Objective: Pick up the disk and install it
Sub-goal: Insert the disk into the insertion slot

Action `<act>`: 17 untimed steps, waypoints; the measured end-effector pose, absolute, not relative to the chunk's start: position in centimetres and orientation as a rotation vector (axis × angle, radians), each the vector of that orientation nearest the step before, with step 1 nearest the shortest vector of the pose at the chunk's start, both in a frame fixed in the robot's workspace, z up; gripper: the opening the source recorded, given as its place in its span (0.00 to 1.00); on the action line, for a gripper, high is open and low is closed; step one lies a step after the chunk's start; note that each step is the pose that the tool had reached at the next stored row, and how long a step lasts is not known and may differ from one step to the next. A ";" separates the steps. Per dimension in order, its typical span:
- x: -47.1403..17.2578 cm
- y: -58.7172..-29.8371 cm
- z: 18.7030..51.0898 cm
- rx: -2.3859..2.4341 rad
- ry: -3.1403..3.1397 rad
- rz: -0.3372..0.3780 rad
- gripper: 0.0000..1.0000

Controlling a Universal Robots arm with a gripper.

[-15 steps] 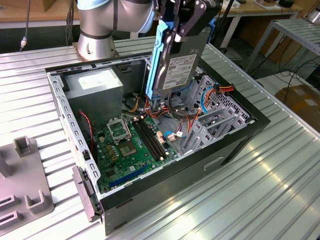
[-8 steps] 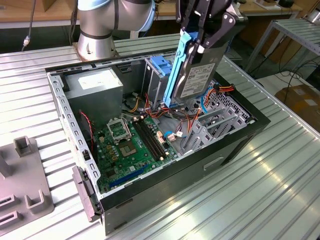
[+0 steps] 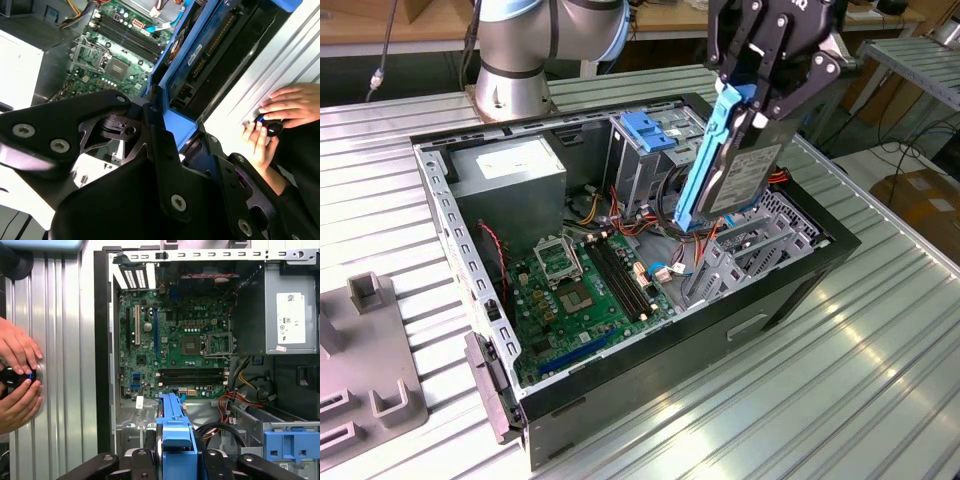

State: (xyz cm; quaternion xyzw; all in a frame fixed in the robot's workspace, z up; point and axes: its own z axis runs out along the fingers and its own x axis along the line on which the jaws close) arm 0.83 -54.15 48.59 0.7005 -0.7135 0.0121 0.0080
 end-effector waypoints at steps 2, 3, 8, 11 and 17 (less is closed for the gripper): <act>1.3 -54.5 48.5 2.189 -2.230 0.038 0.37; 1.5 -54.6 48.4 2.189 -2.230 0.038 0.37; 3.2 -54.9 48.2 2.189 -2.230 0.038 0.37; 4.5 -55.0 48.0 2.190 -2.230 0.038 0.37; 6.3 -55.0 47.7 2.190 -2.230 0.038 0.37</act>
